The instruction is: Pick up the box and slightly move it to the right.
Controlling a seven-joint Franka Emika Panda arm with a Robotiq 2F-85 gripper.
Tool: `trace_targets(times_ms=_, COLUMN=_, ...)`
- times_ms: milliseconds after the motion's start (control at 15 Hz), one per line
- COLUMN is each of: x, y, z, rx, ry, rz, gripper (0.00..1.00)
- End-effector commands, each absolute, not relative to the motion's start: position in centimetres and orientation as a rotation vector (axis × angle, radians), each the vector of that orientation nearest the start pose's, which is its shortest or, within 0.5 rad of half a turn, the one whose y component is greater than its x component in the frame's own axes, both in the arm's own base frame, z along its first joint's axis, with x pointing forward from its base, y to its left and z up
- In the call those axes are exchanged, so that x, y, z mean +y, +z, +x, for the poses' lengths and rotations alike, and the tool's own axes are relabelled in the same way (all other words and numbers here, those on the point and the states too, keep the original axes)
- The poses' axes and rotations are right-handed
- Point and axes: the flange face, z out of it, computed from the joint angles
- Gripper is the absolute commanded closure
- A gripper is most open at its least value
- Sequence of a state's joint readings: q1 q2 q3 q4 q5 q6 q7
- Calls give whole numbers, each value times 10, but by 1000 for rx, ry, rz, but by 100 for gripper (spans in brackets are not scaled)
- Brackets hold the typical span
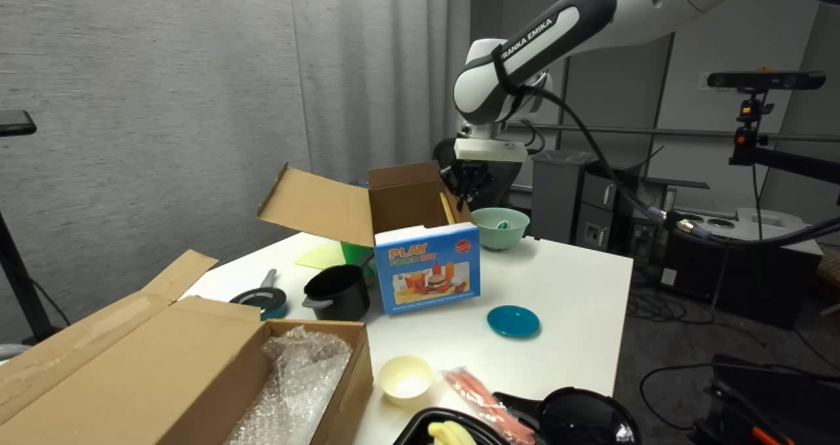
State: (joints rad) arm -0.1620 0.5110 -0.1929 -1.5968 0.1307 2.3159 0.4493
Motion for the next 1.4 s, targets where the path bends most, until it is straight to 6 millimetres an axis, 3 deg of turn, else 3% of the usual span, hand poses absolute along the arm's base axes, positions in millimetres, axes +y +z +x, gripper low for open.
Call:
trace_targets(times_ms=0, x=-234, y=402, z=668, rx=1233, ry=-365, rz=-2712, gripper=99)
trace_targets(times_ms=800, x=-309, y=444, z=619, rx=1156, ry=-213, rz=-2754, gripper=99)
trace_targets(times_ms=1000, x=-316, y=454, z=611, rx=1128, ry=-212, rz=-2755, gripper=99)
trace_targets(times_ms=1333, x=-311, y=459, z=596, rx=981, ry=-160, rz=-2809, gripper=99)
